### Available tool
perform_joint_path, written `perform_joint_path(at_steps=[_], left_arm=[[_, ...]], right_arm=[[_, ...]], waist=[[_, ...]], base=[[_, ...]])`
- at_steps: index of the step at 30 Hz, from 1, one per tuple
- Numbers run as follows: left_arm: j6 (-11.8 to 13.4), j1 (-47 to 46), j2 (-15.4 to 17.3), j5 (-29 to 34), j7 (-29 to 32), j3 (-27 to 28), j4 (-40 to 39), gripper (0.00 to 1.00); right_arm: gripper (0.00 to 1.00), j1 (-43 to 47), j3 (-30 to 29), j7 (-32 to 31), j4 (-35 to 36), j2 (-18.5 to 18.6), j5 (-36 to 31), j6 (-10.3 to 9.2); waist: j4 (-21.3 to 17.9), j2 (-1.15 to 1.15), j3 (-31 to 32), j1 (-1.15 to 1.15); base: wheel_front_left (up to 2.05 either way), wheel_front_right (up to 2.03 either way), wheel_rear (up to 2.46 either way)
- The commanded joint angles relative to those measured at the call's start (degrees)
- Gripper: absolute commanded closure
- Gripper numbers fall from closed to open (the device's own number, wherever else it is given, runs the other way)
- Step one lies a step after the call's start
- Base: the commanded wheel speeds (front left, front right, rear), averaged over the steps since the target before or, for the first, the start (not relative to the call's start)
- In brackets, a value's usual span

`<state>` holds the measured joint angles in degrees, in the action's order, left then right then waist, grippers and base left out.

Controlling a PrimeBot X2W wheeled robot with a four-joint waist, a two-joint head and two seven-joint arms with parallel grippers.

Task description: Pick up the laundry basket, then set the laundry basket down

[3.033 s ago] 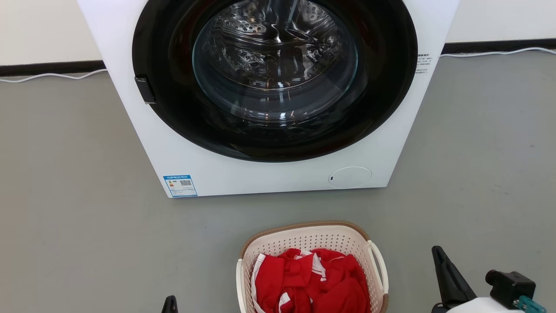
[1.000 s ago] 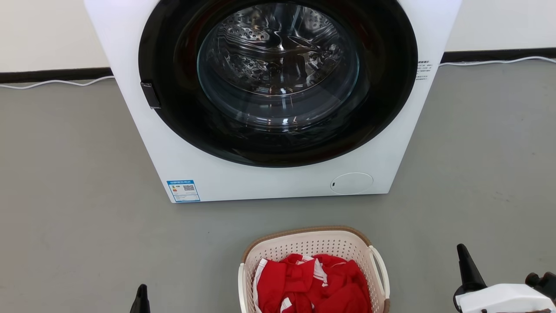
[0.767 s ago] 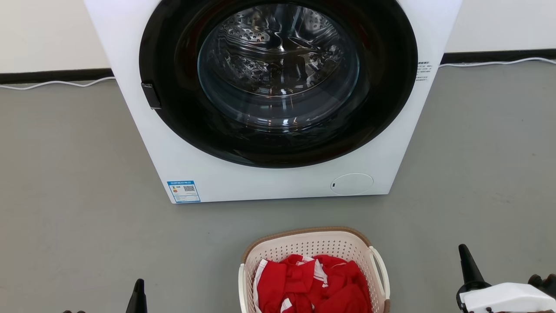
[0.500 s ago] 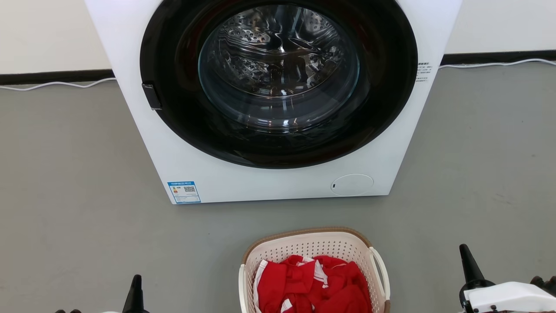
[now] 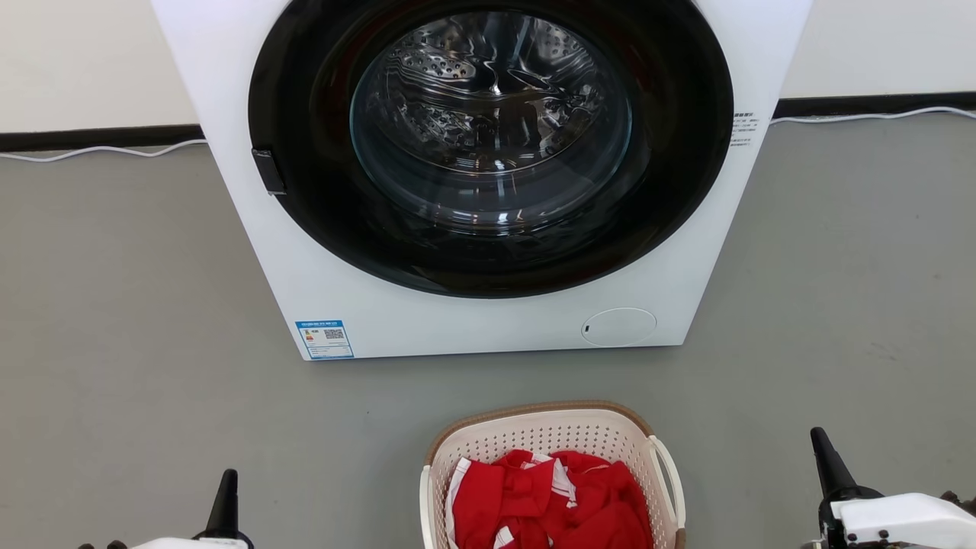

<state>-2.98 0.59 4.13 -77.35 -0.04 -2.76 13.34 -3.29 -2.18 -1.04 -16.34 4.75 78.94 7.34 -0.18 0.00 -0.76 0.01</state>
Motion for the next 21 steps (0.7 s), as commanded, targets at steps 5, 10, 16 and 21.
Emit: perform_joint_path(at_steps=[5,10,16,21], left_arm=[[-1.37,-3.85,0.70,-4.24,0.98,2.76,-0.77,1.00],[-2.15,-4.53,0.70,-7.44,1.83,3.72,-0.44,1.00],[-3.09,-5.34,0.68,-11.27,2.86,4.88,-0.04,1.00],[-3.87,-6.01,0.67,-14.43,3.71,5.85,0.30,1.00]], right_arm=[[1.00,-2.45,-0.23,-1.20,1.81,0.29,3.56,0.14],[1.00,-2.53,-0.99,-2.04,1.95,-0.05,6.19,0.14],[1.00,-2.64,-1.90,-3.06,2.12,-0.46,9.36,0.14],[1.00,-2.72,-2.65,-3.90,2.27,-0.81,11.97,0.14]], waist=[[0.04,0.00,0.12,0.00],[0.07,0.00,0.23,0.00],[0.12,0.00,0.37,0.00],[0.15,0.00,0.48,0.00]], base=[[0.00,0.00,0.00],[0.00,0.00,0.00],[0.00,0.00,0.00],[0.00,0.00,0.00]])
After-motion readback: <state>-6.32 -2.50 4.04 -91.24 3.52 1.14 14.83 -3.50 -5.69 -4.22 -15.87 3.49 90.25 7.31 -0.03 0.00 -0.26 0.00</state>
